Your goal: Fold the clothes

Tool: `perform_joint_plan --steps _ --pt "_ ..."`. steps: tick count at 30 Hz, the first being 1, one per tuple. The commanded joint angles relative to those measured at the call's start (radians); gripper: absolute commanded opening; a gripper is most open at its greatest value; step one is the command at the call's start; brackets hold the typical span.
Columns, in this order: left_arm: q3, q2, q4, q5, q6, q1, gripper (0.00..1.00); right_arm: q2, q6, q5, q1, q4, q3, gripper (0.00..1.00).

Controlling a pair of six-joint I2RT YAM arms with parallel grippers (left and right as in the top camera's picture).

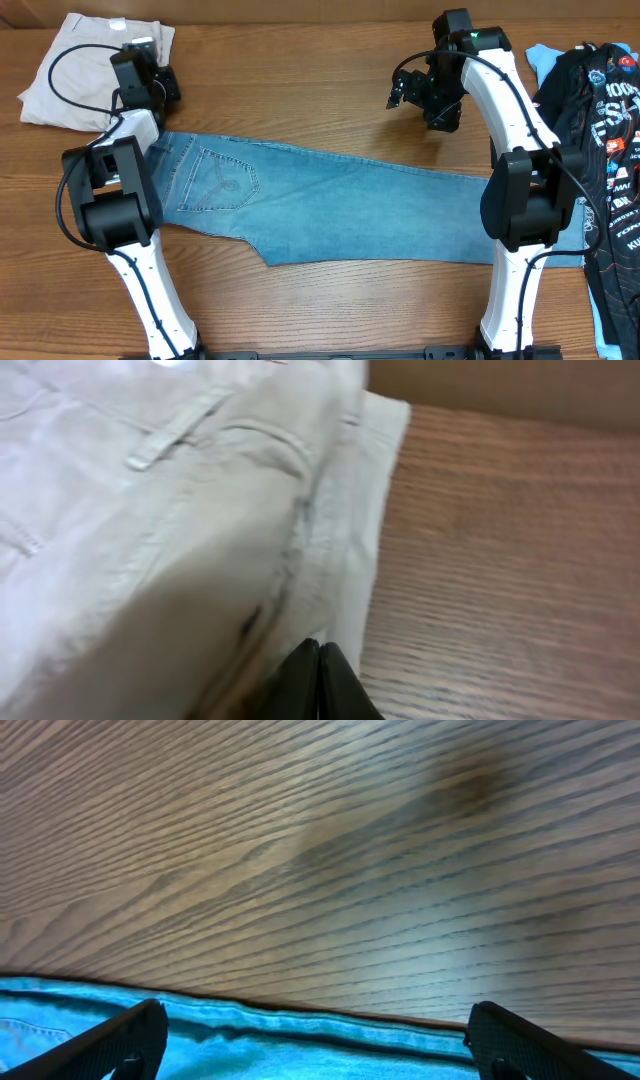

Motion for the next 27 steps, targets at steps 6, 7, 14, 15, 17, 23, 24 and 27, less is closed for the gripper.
perform_joint_plan --steps 6,7,14,15,17,23,24,27 --pt "0.022 0.02 0.053 -0.138 -0.152 0.024 0.04 -0.042 0.006 -0.029 0.0 -0.009 0.026 1.0" --pt "0.022 0.02 0.066 -0.139 -0.155 0.025 0.04 -0.042 0.006 -0.029 0.0 -0.011 0.026 1.0" --pt "0.022 0.021 0.119 -0.135 -0.222 0.027 0.04 -0.042 0.008 -0.029 0.0 -0.024 0.026 1.0" --pt "0.022 0.021 0.123 -0.134 -0.229 0.027 0.04 -0.042 0.01 -0.029 0.0 -0.024 0.026 1.0" --pt "0.022 0.022 0.135 -0.122 -0.244 0.027 0.04 -0.042 0.027 -0.029 0.0 -0.024 0.026 1.0" --pt "0.023 0.027 0.169 -0.039 -0.238 0.022 0.04 -0.042 0.039 -0.028 0.0 -0.024 0.026 1.0" --pt "0.027 0.027 0.175 -0.015 -0.224 0.02 0.06 -0.042 0.04 -0.028 0.0 -0.024 0.026 1.0" --pt "0.065 0.027 0.161 0.053 -0.167 0.009 0.11 -0.042 0.066 -0.003 0.0 -0.024 0.026 1.0"
